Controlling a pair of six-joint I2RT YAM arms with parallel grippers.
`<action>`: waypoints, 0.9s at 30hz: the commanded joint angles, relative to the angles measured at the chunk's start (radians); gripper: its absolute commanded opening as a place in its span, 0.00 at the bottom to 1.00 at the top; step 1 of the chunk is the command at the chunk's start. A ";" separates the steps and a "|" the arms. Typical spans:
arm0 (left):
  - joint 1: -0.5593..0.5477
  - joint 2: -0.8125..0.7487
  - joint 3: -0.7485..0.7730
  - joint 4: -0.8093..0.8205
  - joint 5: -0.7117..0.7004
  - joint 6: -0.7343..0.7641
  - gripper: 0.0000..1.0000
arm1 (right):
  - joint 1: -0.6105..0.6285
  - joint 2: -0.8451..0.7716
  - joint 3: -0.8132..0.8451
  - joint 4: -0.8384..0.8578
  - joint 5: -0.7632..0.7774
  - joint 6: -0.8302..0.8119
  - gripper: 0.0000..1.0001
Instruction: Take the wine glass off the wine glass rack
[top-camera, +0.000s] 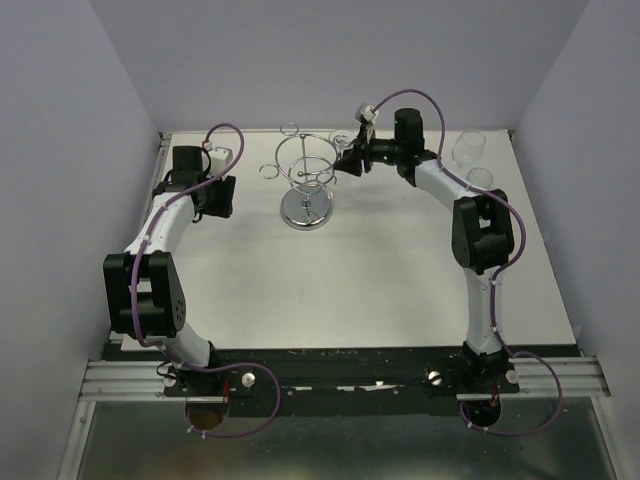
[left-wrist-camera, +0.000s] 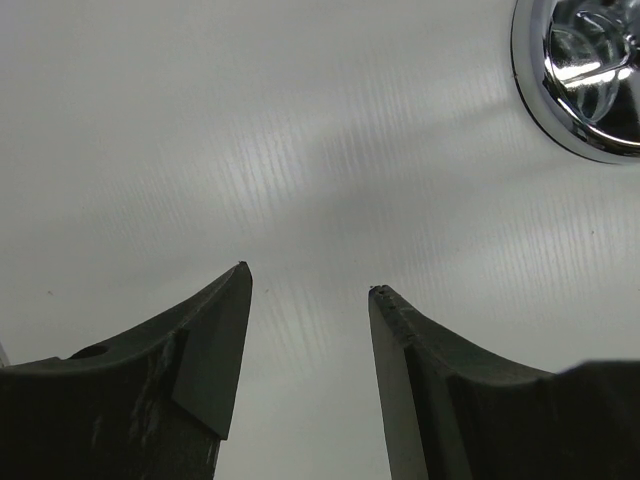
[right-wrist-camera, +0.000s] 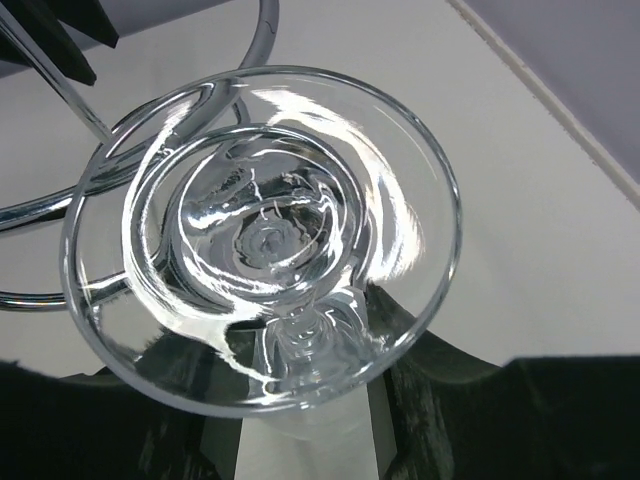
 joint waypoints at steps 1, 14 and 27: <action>0.005 -0.004 -0.014 0.023 0.025 -0.010 0.64 | 0.003 0.019 0.020 -0.006 0.064 0.011 0.52; 0.005 0.011 -0.004 0.038 0.032 -0.036 0.64 | 0.004 0.006 0.015 -0.051 0.100 -0.054 0.46; 0.003 0.032 0.021 0.037 0.038 -0.041 0.64 | 0.004 -0.035 -0.022 0.001 0.137 -0.012 0.09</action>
